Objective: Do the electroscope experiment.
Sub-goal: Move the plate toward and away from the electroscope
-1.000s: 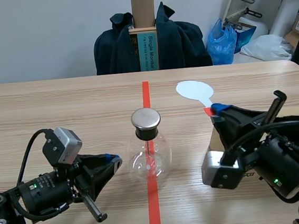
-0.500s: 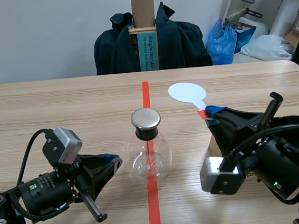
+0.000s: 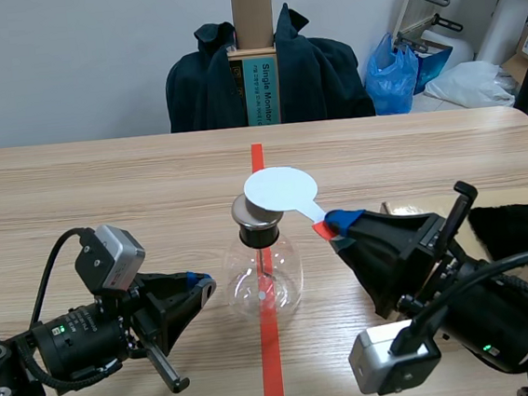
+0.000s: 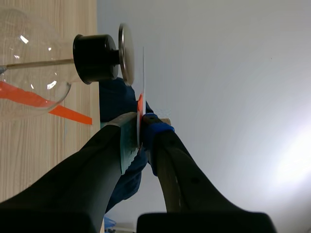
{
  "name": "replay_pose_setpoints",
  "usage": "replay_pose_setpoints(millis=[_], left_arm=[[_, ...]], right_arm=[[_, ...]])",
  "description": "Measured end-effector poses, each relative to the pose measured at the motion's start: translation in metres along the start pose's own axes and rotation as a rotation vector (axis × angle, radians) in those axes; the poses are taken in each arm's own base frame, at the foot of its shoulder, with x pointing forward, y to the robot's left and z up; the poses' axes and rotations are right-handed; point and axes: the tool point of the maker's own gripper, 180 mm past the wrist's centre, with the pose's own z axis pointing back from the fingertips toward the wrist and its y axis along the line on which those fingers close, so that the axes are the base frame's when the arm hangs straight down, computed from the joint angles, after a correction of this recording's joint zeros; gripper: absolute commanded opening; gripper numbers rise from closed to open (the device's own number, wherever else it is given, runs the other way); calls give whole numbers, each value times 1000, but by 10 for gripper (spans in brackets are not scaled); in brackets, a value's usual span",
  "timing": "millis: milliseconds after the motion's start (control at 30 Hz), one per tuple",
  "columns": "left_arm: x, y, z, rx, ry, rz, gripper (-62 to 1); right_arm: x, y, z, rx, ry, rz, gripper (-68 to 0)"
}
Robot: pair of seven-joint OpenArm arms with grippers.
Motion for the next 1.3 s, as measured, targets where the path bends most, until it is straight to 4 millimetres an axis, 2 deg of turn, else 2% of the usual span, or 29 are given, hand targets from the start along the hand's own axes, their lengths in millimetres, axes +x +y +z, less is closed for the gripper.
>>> replay_pose_setpoints(millis=[333,767,1300], left_arm=[[0,0,0,0,0,0,-578],[0,0,0,0,0,0,-578],[0,0,0,0,0,0,-577]], right_arm=[[14,0,0,4,-81,5,-667],[18,2,1,13,-105,11,-667],[-39,1,4,8,216,10,-667]])
